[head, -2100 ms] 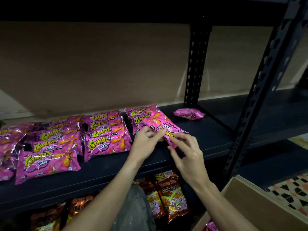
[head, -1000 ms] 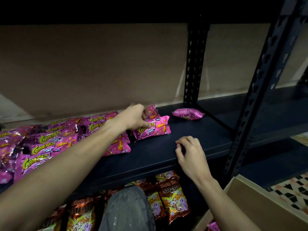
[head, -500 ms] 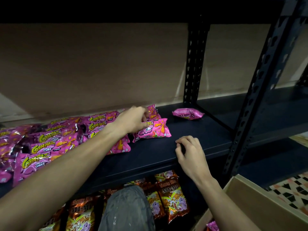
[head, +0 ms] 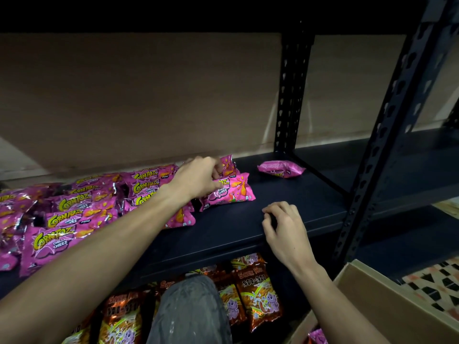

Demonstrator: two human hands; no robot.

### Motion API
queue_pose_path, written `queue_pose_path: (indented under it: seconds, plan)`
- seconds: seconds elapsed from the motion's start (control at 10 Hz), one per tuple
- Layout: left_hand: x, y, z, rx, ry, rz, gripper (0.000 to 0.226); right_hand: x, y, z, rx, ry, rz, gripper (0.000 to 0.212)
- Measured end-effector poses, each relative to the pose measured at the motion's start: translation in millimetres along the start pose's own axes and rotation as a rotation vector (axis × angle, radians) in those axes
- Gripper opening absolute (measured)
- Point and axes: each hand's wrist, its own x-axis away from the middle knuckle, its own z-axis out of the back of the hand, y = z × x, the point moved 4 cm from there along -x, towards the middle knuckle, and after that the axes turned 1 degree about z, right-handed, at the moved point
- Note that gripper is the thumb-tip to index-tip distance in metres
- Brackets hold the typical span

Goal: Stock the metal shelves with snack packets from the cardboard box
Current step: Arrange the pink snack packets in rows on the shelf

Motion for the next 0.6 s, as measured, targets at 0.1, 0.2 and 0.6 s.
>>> queue_pose_path:
  seconds: [0.1, 0.2, 0.6]
  plan:
    - [1.8, -0.6, 0.9, -0.007, -0.005, 0.006, 0.028, 0.0, 0.8, -0.4, -0.002, -0.004, 0.000, 0.017]
    - [2.7, -0.6, 2.0, -0.017, -0.001, 0.009, 0.028, -0.7, 0.1, -0.3, 0.000, -0.008, 0.001, 0.018]
    - [8.8, 0.3, 5.6, 0.000, 0.027, 0.011, 0.027, -0.8, -0.9, 3.2, 0.005, -0.038, -0.002, 0.017]
